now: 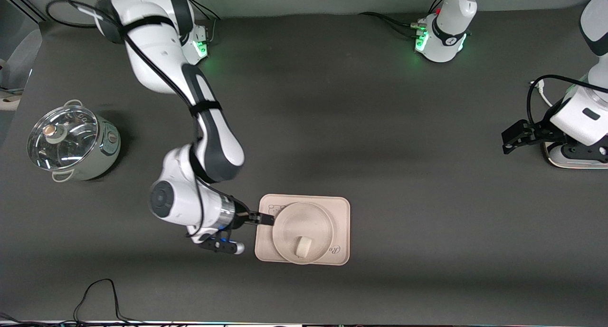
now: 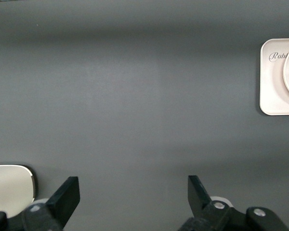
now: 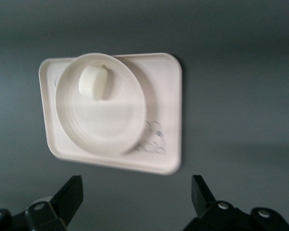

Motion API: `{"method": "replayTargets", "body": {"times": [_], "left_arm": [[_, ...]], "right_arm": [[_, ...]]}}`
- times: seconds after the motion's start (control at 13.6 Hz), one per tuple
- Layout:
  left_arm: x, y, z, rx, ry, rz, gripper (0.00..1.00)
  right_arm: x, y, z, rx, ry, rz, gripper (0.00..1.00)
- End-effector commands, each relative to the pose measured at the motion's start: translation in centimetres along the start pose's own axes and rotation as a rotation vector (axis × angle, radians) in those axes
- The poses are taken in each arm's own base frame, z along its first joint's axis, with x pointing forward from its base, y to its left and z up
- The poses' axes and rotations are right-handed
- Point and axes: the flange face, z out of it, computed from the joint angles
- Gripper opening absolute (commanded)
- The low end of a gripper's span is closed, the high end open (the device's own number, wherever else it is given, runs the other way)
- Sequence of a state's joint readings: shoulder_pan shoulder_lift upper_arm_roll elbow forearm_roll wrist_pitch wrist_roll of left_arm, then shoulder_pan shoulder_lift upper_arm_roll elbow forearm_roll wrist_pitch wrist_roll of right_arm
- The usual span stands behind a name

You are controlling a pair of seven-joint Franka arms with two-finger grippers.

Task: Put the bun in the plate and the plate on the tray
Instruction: 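Open the right gripper and release the plate on the tray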

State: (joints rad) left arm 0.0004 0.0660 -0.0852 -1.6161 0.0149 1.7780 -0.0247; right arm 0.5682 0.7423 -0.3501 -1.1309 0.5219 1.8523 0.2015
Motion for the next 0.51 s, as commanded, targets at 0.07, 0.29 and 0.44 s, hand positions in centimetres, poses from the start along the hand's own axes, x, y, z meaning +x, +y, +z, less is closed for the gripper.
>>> {"method": "replayTargets", "body": {"times": [0.07,0.29,0.44], "left_arm": [[-0.1,1.6,-0.8,-0.002,0.010,0.003,1.00],[0.0,1.0,-0.5,0.000,0.012,-0.028,1.00],[0.1,0.6,-0.3,0.004,0.009,-0.035,1.00]], "right_arm": [[-6.4,5.9,-8.5,-0.070,-0.016,-0.144,1.00],[-9.7,8.9,-15.2,-0.193,0.035,-0.168,1.00],[-10.9,10.3,-18.3,-0.236,0.026,-0.164,1.00]]}}
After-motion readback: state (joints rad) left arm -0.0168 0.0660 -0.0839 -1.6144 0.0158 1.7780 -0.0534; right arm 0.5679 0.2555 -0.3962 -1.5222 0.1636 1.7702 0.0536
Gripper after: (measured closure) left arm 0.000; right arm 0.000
